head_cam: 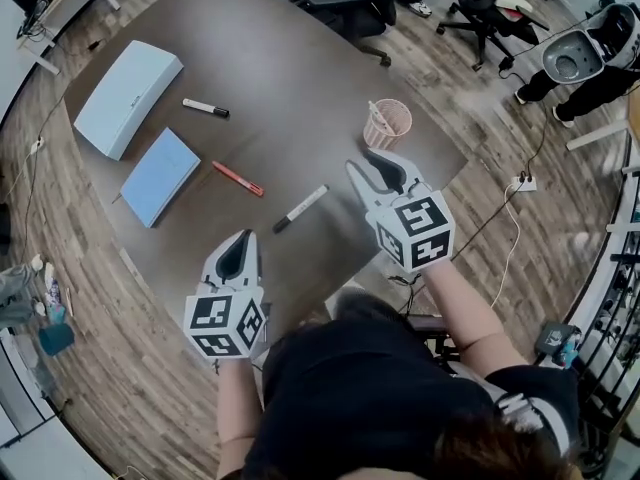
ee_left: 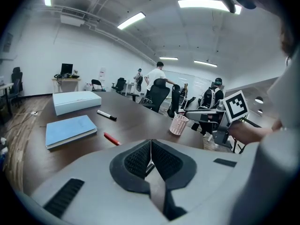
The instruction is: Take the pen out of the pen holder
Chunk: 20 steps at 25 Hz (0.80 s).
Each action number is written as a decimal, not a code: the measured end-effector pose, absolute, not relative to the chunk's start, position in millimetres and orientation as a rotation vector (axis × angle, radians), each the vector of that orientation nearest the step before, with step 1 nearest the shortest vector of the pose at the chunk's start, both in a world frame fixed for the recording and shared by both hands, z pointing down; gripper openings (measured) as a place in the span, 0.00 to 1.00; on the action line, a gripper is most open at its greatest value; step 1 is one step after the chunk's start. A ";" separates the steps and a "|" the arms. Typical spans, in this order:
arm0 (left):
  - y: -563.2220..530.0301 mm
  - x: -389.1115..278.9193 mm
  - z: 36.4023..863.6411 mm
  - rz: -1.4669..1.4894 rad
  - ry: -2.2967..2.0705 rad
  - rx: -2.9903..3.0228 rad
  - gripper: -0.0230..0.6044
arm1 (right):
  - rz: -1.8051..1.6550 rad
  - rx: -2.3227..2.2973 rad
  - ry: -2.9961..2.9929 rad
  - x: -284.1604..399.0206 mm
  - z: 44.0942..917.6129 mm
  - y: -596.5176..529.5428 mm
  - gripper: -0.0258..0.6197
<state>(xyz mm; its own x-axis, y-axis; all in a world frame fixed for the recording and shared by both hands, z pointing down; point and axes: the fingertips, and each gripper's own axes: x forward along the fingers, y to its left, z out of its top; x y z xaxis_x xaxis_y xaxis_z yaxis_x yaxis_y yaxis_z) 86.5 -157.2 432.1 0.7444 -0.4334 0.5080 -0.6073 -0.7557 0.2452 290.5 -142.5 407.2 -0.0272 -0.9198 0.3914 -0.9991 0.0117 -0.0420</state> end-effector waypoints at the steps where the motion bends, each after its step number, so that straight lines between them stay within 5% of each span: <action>1: -158.9 92.9 432.9 0.597 -0.799 2.546 0.08 | 0.437 1.997 -2.016 302.4 407.8 -144.2 0.23; 20: -183.4 129.3 458.6 0.543 -0.919 2.454 0.08 | 0.369 1.899 -1.916 404.4 444.0 -206.4 0.26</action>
